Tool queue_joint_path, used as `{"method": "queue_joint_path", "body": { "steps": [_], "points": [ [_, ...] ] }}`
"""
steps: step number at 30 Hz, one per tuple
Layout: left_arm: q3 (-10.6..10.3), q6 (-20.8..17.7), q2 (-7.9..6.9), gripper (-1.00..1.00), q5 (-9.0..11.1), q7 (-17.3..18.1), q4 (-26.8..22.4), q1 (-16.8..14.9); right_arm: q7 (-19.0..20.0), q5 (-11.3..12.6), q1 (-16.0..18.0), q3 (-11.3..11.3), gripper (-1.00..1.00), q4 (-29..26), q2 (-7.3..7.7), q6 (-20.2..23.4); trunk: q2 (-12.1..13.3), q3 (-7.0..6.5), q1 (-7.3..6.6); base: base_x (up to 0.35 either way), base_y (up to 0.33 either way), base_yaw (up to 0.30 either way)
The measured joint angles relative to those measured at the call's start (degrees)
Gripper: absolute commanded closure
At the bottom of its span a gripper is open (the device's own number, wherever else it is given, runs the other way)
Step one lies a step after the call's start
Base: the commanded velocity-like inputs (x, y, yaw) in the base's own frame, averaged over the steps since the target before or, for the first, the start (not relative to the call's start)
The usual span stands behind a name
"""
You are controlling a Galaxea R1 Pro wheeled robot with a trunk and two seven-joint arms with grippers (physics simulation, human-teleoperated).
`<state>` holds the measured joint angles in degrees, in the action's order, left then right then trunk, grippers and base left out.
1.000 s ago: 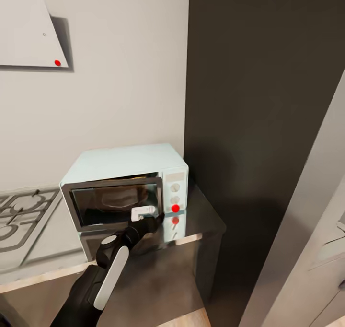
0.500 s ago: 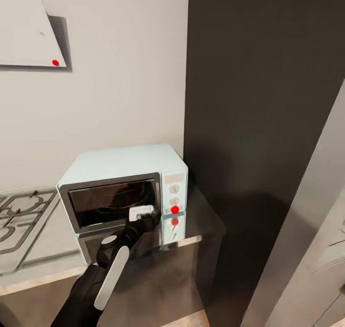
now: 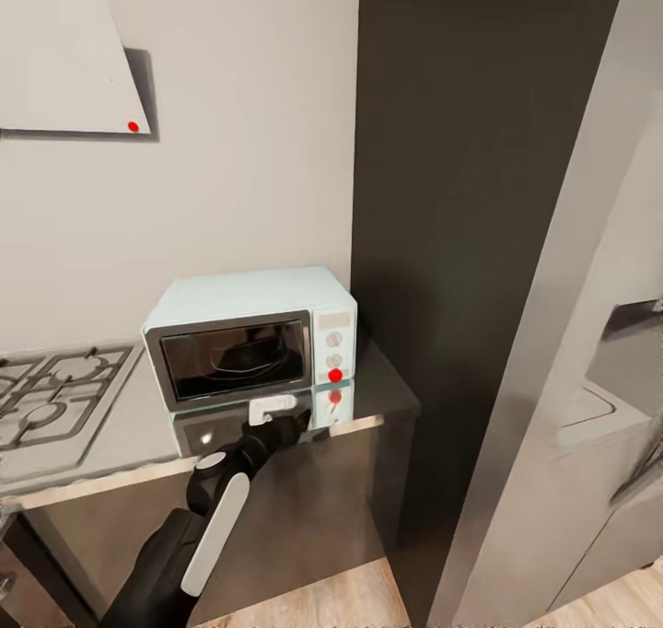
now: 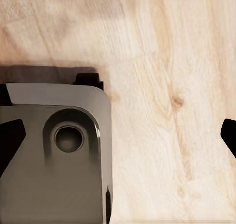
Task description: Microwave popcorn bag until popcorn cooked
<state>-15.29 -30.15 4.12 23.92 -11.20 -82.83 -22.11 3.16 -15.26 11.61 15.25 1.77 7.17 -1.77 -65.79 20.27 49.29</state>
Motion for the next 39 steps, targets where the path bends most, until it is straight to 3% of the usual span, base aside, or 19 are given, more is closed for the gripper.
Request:
{"method": "queue_joint_path", "body": {
  "steps": [13,16,18,21,24,26,28,30,31,32,33,35,37,39],
  "points": [
    [-0.06,-0.27,-0.10,-1.00,0.40,0.61,0.67,0.00,0.06,-0.12,0.00,0.00,-1.00,0.00,0.16,0.06,0.00,0.00,-0.01,-0.002,0.000,0.000],
    [-0.38,-0.77,-0.14,-1.00,0.92,0.66,4.26,0.07,0.07,-0.27,0.00,-0.15,-1.00,0.01,0.20,0.14,0.01,0.00,-0.01,0.000,0.000,0.000],
    [-1.25,-0.64,-0.05,-1.00,1.04,0.65,9.70,0.09,0.07,-0.30,0.00,-0.22,-1.00,0.00,0.33,0.17,0.01,0.00,-0.01,0.000,0.000,0.000],
    [-4.68,0.77,1.73,-1.00,1.02,0.77,26.97,0.12,0.03,-0.39,0.00,-0.31,-1.00,-0.07,0.59,0.19,0.01,0.01,-0.01,0.000,0.000,0.000],
    [-5.35,8.42,2.76,-1.00,1.10,0.89,40.59,0.11,-0.01,-0.46,0.00,-0.34,-1.00,-0.08,0.66,0.19,0.01,0.01,-0.01,0.000,0.000,0.000],
    [-5.35,18.29,3.36,-1.00,1.25,1.41,53.50,0.13,-0.01,-0.49,0.00,-0.35,-1.00,-0.08,0.59,0.12,0.01,0.02,-0.01,0.000,0.000,0.000],
    [-5.30,22.20,4.00,-1.00,1.73,3.47,62.61,0.11,-0.01,-0.50,0.00,-0.35,-1.00,-0.09,0.57,0.03,0.00,0.01,-0.01,0.000,0.000,0.000],
    [-5.20,24.37,4.45,-1.00,3.25,8.56,74.20,0.11,-0.02,-0.56,0.00,-0.35,-1.00,-0.10,0.42,0.00,0.00,0.02,-0.01,0.000,0.000,0.000],
    [-5.16,24.57,4.47,-1.00,3.75,9.67,76.15,0.10,-0.02,-0.56,0.00,-0.35,-1.00,-0.10,0.39,0.00,0.00,0.01,-0.01,0.000,0.000,0.000],
    [-4.99,24.97,4.19,-1.00,5.71,12.47,79.32,0.12,0.00,-0.58,0.00,-0.36,-1.00,-0.09,0.29,0.03,0.00,0.01,-0.01,0.000,0.000,0.000],
    [-4.73,25.29,2.87,-1.00,9.15,14.67,81.35,0.04,0.04,-0.59,0.00,-0.36,-1.00,-0.11,0.19,0.07,0.00,0.01,-0.01,0.000,0.000,0.000],
    [-4.63,25.57,1.03,-1.00,13.38,15.84,82.32,0.57,0.06,-0.59,0.00,-0.35,-1.00,-0.09,0.08,0.15,0.00,0.01,-0.01,0.000,0.000,0.000],
    [-4.64,25.68,-0.29,-1.00,15.19,16.14,82.60,2.77,0.07,-0.54,0.00,-0.36,-1.00,-0.09,0.00,0.12,0.00,0.01,-0.01,0.000,0.000,0.000],
    [-4.65,28.37,-2.41,-1.00,16.46,16.29,82.74,7.60,0.07,-0.68,0.00,-0.36,-1.00,-0.08,-0.11,0.16,0.00,0.02,-0.01,0.000,0.000,0.060]
  ]
}}
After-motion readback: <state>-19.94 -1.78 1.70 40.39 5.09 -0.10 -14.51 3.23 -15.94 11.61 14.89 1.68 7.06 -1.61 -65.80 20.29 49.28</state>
